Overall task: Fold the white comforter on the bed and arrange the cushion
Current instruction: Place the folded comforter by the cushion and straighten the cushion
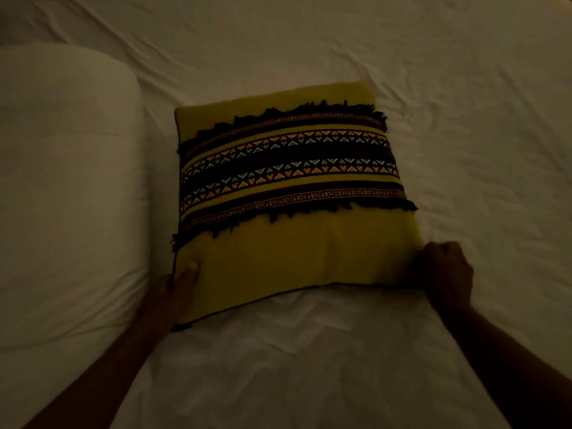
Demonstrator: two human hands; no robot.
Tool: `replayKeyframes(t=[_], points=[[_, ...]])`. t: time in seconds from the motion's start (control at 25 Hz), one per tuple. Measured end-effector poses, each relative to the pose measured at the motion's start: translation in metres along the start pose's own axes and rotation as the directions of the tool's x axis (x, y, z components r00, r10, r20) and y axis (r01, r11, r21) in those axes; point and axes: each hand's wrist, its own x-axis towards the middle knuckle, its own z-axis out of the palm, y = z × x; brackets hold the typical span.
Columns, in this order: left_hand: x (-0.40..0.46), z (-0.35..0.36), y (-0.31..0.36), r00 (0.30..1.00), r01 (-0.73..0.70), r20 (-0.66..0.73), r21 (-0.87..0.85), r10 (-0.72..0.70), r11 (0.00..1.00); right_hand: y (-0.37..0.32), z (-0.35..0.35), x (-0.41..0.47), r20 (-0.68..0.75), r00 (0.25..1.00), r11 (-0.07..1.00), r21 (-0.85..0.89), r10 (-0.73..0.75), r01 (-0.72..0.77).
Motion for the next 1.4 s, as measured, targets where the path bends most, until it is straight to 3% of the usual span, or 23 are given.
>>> replayKeyframes(t=[0.08, 0.16, 0.32, 0.52, 0.76, 1.04, 1.4], points=[[0.016, -0.003, 0.021, 0.998, -0.019, 0.054, -0.086, 0.024, 0.996, -0.024, 0.0, 0.034, 0.043, 0.999, 0.999, -0.028, 0.02, -0.018], [0.041, -0.006, 0.05, 0.996, -0.068, 0.04, -0.202, 0.078, 0.977, -0.058, 0.007, 0.058, 0.07, 0.997, 0.998, 0.052, 0.023, -0.026], [0.105, -0.014, 0.094, 0.993, -0.055, 0.079, -0.369, 0.09, 0.928, -0.119, 0.024, 0.075, 0.205, 0.974, 0.996, 0.031, -0.094, 0.089], [0.158, -0.007, 0.095, 1.0, -0.006, 0.014, -0.313, 0.011, 0.95, -0.131, 0.042, 0.089, 0.358, 0.927, 0.991, -0.02, -0.114, 0.129], [0.156, -0.008, 0.087, 0.999, -0.044, -0.026, -0.288, 0.038, 0.957, -0.123, 0.047, 0.095, 0.303, 0.944, 0.987, -0.045, -0.131, 0.152], [0.076, -0.017, 0.093, 0.991, -0.047, -0.13, -0.264, 0.012, 0.963, -0.127, 0.012, 0.052, 0.279, 0.934, 0.969, -0.049, -0.221, 0.244], [0.027, -0.138, 0.089, 0.972, -0.154, -0.22, -0.303, 0.088, 0.94, -0.19, 0.013, -0.035, 0.216, 0.943, 0.967, 0.09, -0.252, 0.238]])
